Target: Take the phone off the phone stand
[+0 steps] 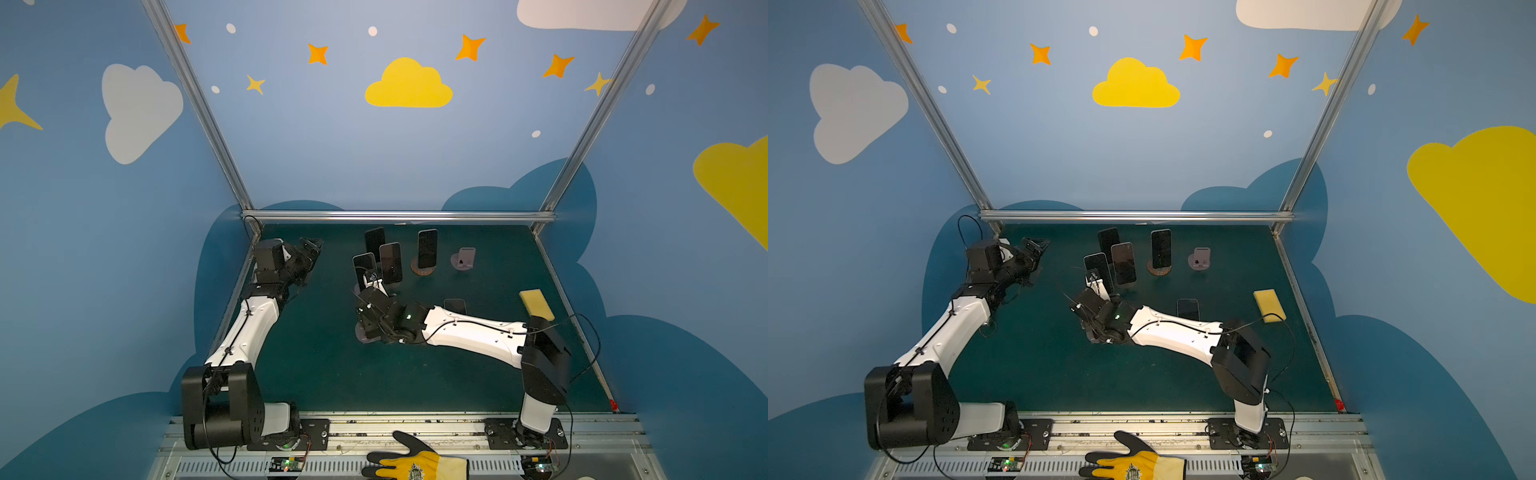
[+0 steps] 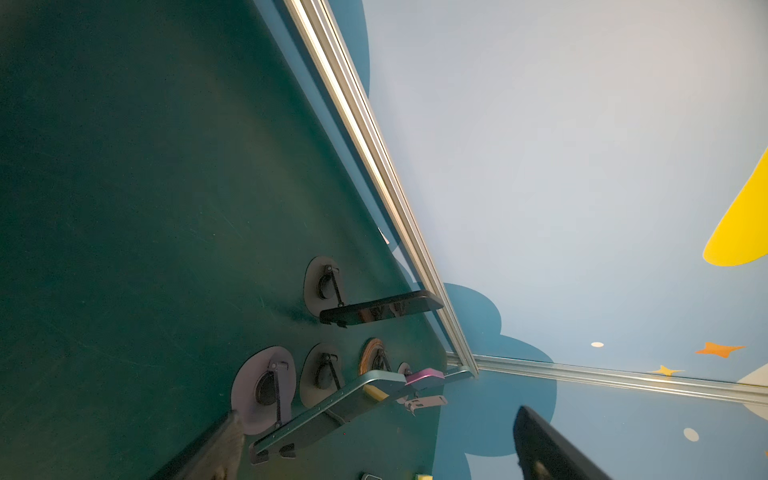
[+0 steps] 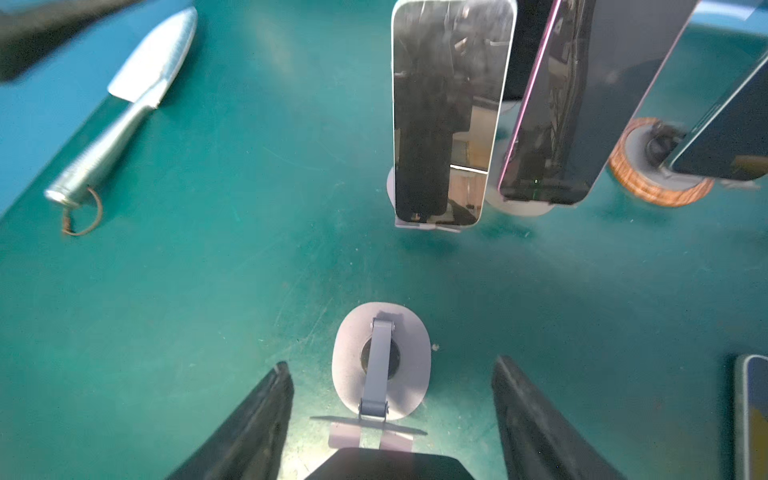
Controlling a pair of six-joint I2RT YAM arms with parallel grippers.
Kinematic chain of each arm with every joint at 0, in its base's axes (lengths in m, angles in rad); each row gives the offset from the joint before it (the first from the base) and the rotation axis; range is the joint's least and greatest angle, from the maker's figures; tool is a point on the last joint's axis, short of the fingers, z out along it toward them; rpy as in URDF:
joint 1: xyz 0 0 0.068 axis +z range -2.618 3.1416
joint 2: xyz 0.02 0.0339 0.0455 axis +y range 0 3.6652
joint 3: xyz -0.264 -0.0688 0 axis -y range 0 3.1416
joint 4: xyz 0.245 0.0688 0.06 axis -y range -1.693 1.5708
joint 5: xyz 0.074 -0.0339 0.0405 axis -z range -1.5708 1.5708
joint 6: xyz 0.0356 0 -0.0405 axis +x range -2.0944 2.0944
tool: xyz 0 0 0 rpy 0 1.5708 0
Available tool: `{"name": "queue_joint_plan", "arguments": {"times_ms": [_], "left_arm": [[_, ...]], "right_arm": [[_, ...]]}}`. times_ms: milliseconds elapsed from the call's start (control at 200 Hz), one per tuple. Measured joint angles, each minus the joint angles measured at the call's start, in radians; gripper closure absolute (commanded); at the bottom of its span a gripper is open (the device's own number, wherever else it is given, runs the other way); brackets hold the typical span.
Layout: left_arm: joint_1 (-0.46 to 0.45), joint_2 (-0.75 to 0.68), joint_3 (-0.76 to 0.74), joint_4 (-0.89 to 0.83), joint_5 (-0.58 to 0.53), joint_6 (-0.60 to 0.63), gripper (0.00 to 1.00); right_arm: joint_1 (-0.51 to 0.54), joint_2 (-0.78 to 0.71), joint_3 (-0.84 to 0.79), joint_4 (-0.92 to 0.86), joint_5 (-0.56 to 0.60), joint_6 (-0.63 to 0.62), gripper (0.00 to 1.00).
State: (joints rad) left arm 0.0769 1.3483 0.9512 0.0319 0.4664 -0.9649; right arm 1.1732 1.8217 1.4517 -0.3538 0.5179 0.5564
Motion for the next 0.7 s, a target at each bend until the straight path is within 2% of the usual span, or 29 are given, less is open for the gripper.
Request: {"name": "queue_joint_plan", "arguments": {"times_ms": [360, 701], "left_arm": [[-0.041, -0.017, 0.0, 0.005, 0.004, 0.029, 0.0], [-0.122, -0.035, 0.0, 0.005, 0.026, 0.089, 0.0]], "right_arm": [[0.0, -0.084, -0.026, -0.002, 0.024, -0.035, 0.38], [-0.041, -0.241, -0.156, -0.022, 0.071, -0.049, 0.38]]}}
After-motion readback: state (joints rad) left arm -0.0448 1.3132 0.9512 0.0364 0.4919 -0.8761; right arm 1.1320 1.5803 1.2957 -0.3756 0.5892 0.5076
